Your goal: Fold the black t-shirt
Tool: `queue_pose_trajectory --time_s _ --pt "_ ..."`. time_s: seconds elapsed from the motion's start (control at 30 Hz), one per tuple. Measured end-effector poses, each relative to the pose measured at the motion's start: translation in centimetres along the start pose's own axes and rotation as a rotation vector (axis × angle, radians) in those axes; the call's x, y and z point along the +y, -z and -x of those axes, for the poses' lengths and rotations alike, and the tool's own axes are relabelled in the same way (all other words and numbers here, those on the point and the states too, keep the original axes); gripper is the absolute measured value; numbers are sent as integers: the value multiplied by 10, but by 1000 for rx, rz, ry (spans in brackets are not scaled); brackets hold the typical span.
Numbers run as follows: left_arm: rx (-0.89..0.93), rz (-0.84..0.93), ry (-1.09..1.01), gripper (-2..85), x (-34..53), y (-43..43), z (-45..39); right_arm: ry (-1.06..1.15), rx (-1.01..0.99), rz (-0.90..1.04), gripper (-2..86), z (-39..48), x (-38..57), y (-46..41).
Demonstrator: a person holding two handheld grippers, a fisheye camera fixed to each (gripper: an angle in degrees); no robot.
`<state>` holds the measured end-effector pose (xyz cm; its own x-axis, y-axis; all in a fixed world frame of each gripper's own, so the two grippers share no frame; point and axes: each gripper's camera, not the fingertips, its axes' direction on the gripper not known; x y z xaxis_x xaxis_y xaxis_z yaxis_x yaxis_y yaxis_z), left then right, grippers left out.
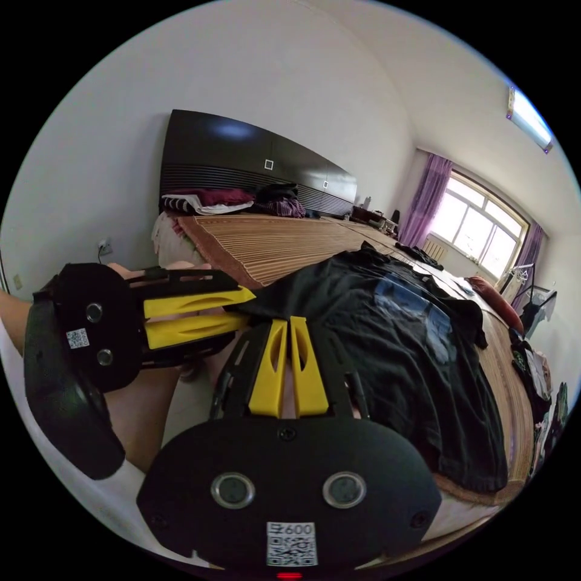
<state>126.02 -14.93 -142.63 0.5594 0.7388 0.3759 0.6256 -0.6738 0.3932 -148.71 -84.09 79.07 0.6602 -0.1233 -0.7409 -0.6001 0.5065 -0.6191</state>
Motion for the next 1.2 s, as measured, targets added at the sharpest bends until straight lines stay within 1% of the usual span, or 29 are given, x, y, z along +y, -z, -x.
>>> queue_pose_trajectory --time_s 0.03,0.17,0.27,0.37,0.43,0.5,0.6,0.77,0.83,0.93,1.0,1.07,1.13,1.2 --pt "3 -2 1 13 3 11 -7 1 -2 0 -8 1 0 -1" --pt "-7 -41 79 11 23 108 -35 29 -12 -18 -7 10 -2 -5" --pt "49 -69 180 9 35 183 -27 44 -30 -47 -4 18 -10 -9" --pt "125 -93 310 9 46 257 -6 66 16 -76 -2 30 -23 -16" --pt "192 -105 392 9 54 296 8 68 116 -52 -3 37 -31 -26" --pt "262 -129 514 9 71 346 23 86 279 26 -6 44 -37 -43" --pt "274 -116 598 9 88 398 18 159 455 110 -7 47 -29 -56" --pt "322 -44 686 9 107 460 -14 286 670 257 -4 34 5 -58" --pt "340 -18 732 8 114 483 -23 287 691 314 -1 24 20 -51" --pt "379 31 853 8 136 516 -30 228 661 376 7 6 38 -33" --pt "425 62 979 7 160 541 -33 264 715 436 11 3 55 -24" --pt "447 77 1004 7 167 563 -43 321 750 470 12 10 66 -18" --pt "451 91 992 7 165 590 -60 368 762 490 11 23 73 -13" --pt "453 115 967 8 160 628 -89 465 788 513 8 49 79 -13"
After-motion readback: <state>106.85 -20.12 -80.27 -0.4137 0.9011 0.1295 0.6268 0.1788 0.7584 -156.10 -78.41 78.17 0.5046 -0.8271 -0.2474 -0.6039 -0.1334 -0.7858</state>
